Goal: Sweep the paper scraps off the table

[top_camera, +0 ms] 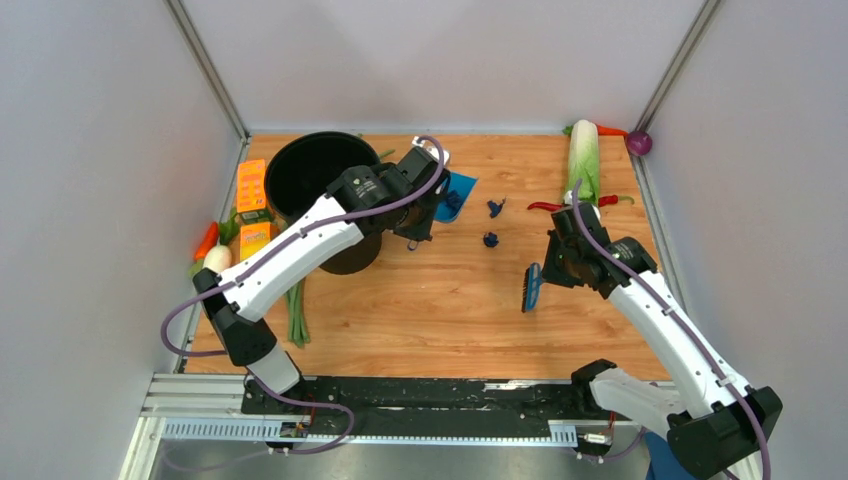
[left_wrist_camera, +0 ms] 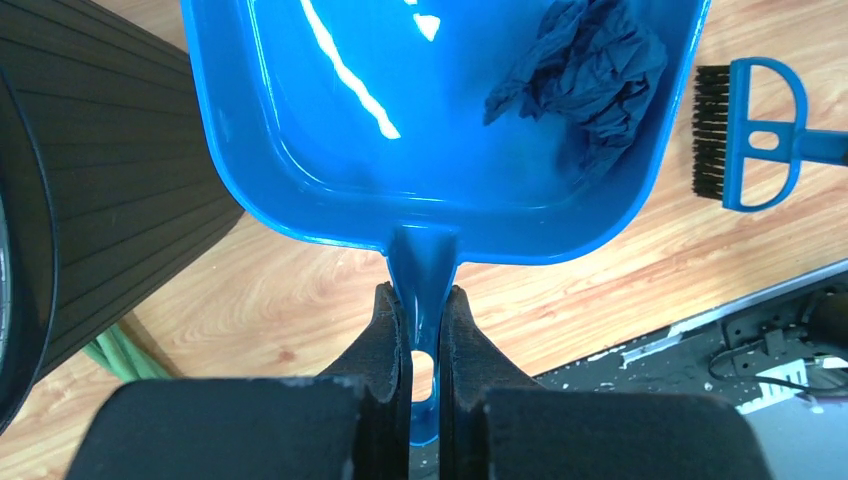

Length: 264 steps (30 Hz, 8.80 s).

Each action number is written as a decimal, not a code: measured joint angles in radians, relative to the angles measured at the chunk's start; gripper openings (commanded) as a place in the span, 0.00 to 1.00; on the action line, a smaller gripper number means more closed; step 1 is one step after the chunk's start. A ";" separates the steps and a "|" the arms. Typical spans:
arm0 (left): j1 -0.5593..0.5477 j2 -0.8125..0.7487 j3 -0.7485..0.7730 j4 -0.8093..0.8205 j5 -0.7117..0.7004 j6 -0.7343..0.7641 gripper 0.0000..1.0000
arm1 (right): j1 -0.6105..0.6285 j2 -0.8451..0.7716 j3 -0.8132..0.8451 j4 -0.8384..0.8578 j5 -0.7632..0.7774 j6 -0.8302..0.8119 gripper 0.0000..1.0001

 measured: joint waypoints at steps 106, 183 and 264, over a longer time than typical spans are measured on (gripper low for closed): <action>0.323 -0.304 0.134 -0.172 0.139 0.071 0.00 | -0.149 1.310 0.972 0.533 -0.330 0.417 0.00; -0.198 0.220 -0.521 0.215 0.032 0.323 0.00 | 0.080 0.611 0.319 0.055 0.127 -0.287 0.00; -0.210 0.126 -0.470 0.077 -0.030 0.346 0.00 | 0.187 0.366 0.271 0.182 -0.413 -0.257 0.00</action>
